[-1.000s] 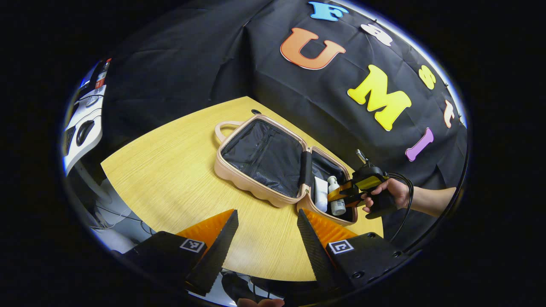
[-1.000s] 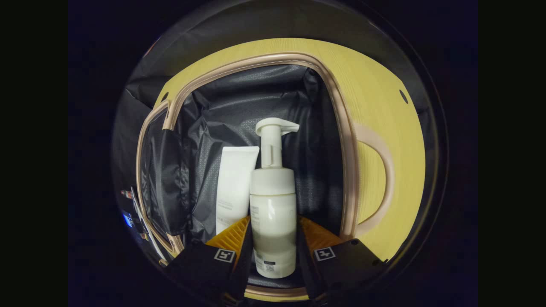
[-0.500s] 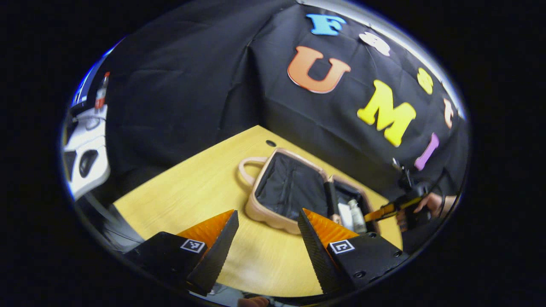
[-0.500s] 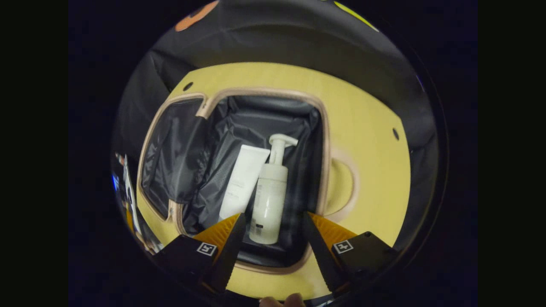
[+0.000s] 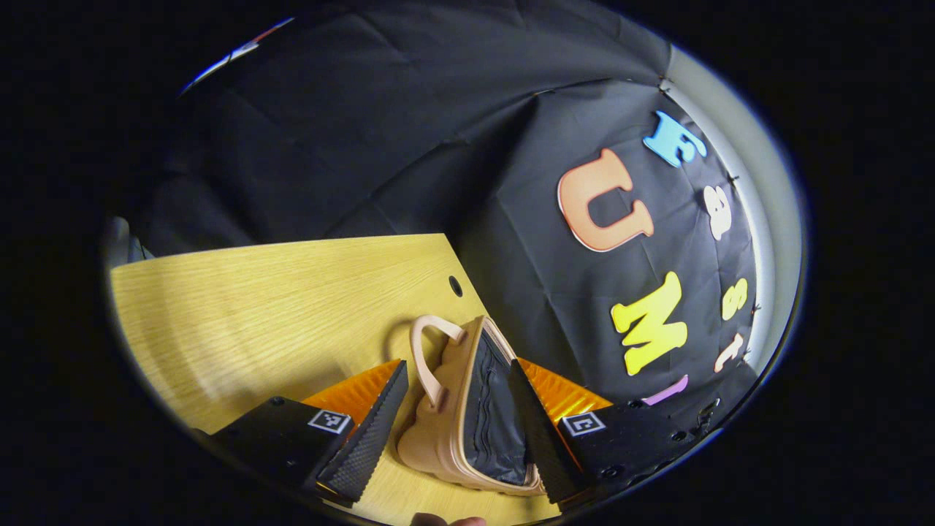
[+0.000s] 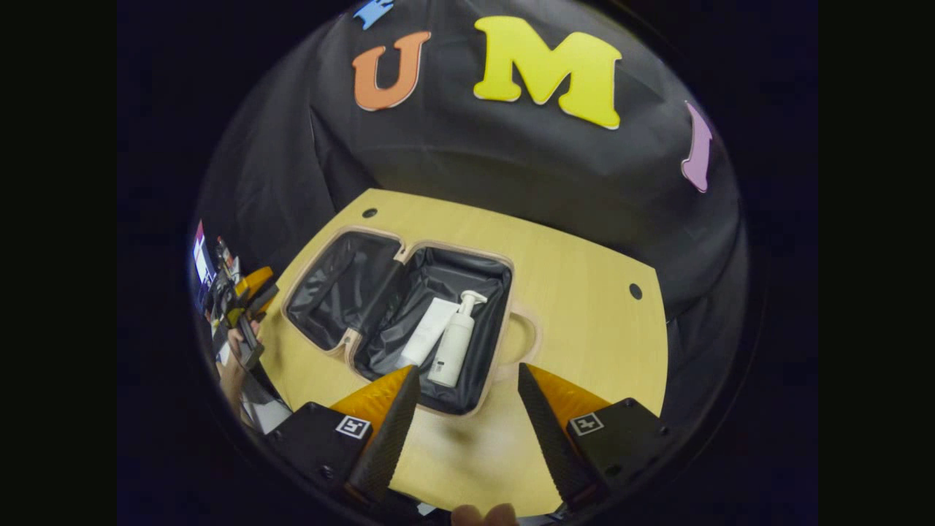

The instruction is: First open the suitcase, pack the skin care products into it, and then close the suitcase.

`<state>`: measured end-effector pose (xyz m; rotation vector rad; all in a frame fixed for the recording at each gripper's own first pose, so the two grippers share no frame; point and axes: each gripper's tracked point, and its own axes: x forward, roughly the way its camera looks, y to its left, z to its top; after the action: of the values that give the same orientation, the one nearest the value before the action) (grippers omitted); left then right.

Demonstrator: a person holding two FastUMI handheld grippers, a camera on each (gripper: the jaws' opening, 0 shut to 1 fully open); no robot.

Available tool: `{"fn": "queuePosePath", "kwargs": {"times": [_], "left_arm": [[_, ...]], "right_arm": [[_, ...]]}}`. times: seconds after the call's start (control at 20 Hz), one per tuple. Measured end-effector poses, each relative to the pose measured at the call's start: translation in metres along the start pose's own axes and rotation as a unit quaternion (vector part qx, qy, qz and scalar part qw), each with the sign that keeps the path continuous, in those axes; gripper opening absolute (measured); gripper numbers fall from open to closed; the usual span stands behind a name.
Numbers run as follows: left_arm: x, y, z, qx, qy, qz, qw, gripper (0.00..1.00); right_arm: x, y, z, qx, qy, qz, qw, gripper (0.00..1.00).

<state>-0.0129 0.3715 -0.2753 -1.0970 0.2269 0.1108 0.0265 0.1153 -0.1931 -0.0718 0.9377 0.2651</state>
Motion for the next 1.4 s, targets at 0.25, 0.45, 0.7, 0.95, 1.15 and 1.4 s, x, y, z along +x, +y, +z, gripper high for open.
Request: {"fn": "queuePosePath", "kwargs": {"times": [0.25,0.45,0.7,0.95,1.15,1.4], "left_arm": [[0.037,0.010,-0.010,-0.079,0.027,-0.008,0.996,1.00],[0.060,0.013,-0.018,-0.100,0.041,0.006,0.994,0.84],[0.084,0.015,-0.027,-0.121,0.070,0.040,0.989,0.43],[0.084,-0.003,-0.013,-0.123,0.045,0.032,0.991,0.14],[0.077,-0.045,-0.002,-0.086,0.032,0.019,0.996,0.06],[0.058,-0.171,-0.007,0.067,0.013,-0.029,0.997,0.06]], "right_arm": [[-0.027,-0.010,0.016,0.012,-0.038,-0.008,0.999,0.80],[-0.032,-0.002,0.022,0.031,-0.048,0.001,0.998,0.80],[-0.047,0.000,0.026,0.037,-0.070,0.009,0.997,0.80],[-0.061,-0.013,0.025,0.048,-0.097,-0.003,0.994,0.80],[-0.082,-0.027,0.036,0.054,-0.150,-0.021,0.987,0.80],[-0.136,-0.078,0.050,0.071,-0.273,-0.096,0.955,0.80]]}}
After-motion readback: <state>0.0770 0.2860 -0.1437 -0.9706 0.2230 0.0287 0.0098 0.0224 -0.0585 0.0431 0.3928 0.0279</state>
